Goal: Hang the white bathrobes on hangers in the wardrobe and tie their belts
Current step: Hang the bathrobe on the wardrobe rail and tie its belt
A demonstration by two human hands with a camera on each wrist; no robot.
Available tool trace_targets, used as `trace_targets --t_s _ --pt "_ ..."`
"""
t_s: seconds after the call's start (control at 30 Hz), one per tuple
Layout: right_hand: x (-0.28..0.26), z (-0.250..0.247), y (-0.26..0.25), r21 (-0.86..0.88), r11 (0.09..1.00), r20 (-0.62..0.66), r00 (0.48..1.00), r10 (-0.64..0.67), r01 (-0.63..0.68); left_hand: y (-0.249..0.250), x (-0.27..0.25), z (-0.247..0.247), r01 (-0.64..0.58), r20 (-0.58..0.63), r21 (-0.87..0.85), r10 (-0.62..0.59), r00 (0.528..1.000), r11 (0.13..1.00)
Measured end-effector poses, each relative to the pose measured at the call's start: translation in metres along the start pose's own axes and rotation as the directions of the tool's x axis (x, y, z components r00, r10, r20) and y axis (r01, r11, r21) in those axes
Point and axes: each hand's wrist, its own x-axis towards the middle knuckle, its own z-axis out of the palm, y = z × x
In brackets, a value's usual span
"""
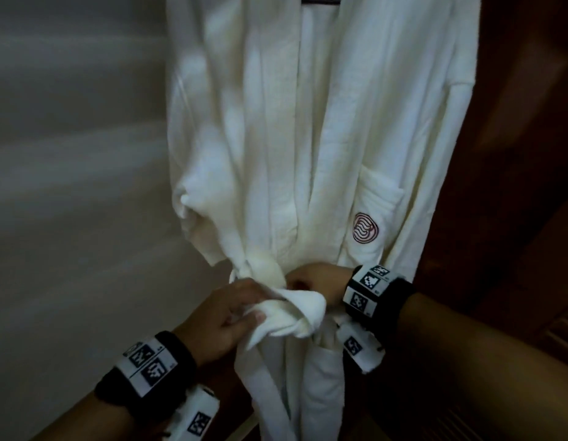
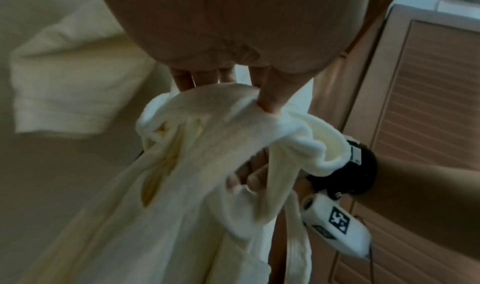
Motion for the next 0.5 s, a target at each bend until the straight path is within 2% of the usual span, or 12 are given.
trace_targets --t_s 0.03,0.07,0.13,0.17,0.23,0.27,0.3,0.33,0.4,0.5 --pt "-0.005 -0.006 -0.001 0.014 1.0 0.001 1.0 0.019 -0.019 -0.002 0.0 0.002 -0.006 -0.002 0.025 0.006 1.0 1.0" --pt "-0.008 -0.004 0.001 0.013 1.0 0.043 0.999 0.008 -0.009 -0.003 0.0 0.004 -0.008 0.003 0.05 0.007 1.0 0.999" --pt "-0.015 0.006 -0.001 0.005 0.998 0.204 0.977 0.054 -0.056 -0.004 0.001 0.009 0.001 0.05 0.106 -0.007 0.999 0.994" --pt "-0.02 0.011 -0.003 -0.009 0.997 0.208 0.975 0.08 -0.08 -0.005 0.003 0.011 0.005 0.089 0.137 -0.017 0.996 0.991" --pt "-0.025 0.013 0.002 0.103 0.993 0.009 0.998 0.065 -0.065 -0.008 0.007 0.015 0.041 0.2 0.18 -0.077 0.977 0.983" --pt "-0.028 0.012 0.008 0.251 0.967 -0.115 0.991 0.074 -0.043 -0.011 0.009 0.017 0.054 0.262 0.204 -0.108 0.959 0.977" --pt "-0.03 0.013 0.015 0.429 0.903 -0.223 0.968 0.114 -0.007 -0.013 0.01 0.02 0.052 0.302 0.231 -0.123 0.945 0.972" --pt "-0.034 0.013 0.021 0.536 0.842 -0.328 0.932 0.151 0.052 -0.016 0.012 0.021 0.047 0.316 0.245 -0.125 0.94 0.968" --pt "-0.042 0.017 0.032 0.548 0.829 -0.531 0.812 0.24 0.114 -0.02 0.015 0.024 0.038 0.299 0.214 -0.102 0.949 0.976" --pt "-0.056 0.039 0.044 0.402 0.909 -0.79 0.542 0.286 0.107 -0.018 0.022 0.027 0.025 0.262 0.107 -0.053 0.964 0.994"
